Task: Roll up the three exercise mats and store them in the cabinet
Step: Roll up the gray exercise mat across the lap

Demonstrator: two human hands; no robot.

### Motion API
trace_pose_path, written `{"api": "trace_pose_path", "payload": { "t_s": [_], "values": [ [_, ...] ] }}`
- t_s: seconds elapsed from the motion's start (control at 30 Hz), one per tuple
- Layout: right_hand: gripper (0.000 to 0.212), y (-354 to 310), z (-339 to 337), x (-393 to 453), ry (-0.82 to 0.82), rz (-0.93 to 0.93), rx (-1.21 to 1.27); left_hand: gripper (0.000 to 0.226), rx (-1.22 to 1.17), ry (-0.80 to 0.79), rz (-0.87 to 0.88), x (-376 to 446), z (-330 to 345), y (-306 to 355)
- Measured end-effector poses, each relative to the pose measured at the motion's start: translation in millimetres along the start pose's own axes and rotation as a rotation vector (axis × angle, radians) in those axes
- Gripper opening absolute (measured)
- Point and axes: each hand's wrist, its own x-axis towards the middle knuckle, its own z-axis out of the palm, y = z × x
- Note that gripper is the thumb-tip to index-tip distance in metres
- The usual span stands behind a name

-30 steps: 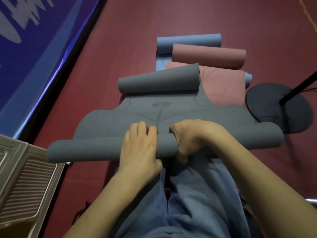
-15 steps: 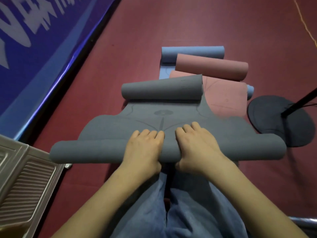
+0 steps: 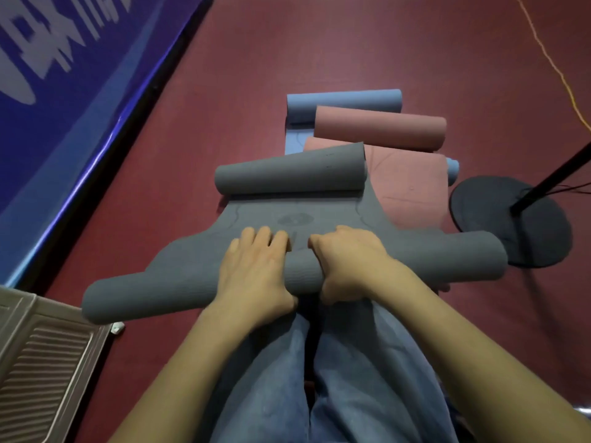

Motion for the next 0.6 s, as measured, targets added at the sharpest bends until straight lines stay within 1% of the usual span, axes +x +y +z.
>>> {"api": "trace_pose_path", "payload": {
  "t_s": [0.07,0.17,0.23,0.33,0.4,0.47,0.53,0.6],
  "values": [
    [0.051,6,-8,10,-0.143,0.016,0.046,0.058,-0.035,0.099,-0.012,-2,5,3],
    [0.057,14,-17,24,-0.3,0.027,0.134,0.059,-0.067,0.194,0.049,-1,9,1],
    [0.058,19,-19,32,-0.359,0.016,0.186,0.067,-0.08,0.124,0.051,0,5,-2],
    [0.055,24,-21,40,-0.414,0.008,0.249,0.082,0.025,0.03,0.08,5,0,-1],
    [0.053,25,-20,42,-0.42,0.012,0.261,0.084,0.07,-0.001,0.076,9,-3,2],
    [0.057,27,-16,39,-0.35,0.026,0.232,0.081,0.073,-0.031,0.076,16,-5,2],
    [0.068,29,-7,30,-0.147,0.033,0.139,0.07,0.043,-0.058,0.086,24,-6,-2],
    [0.072,28,2,19,0.06,0.013,0.063,0.061,0.025,-0.103,0.097,32,-8,-7]
  ]
}}
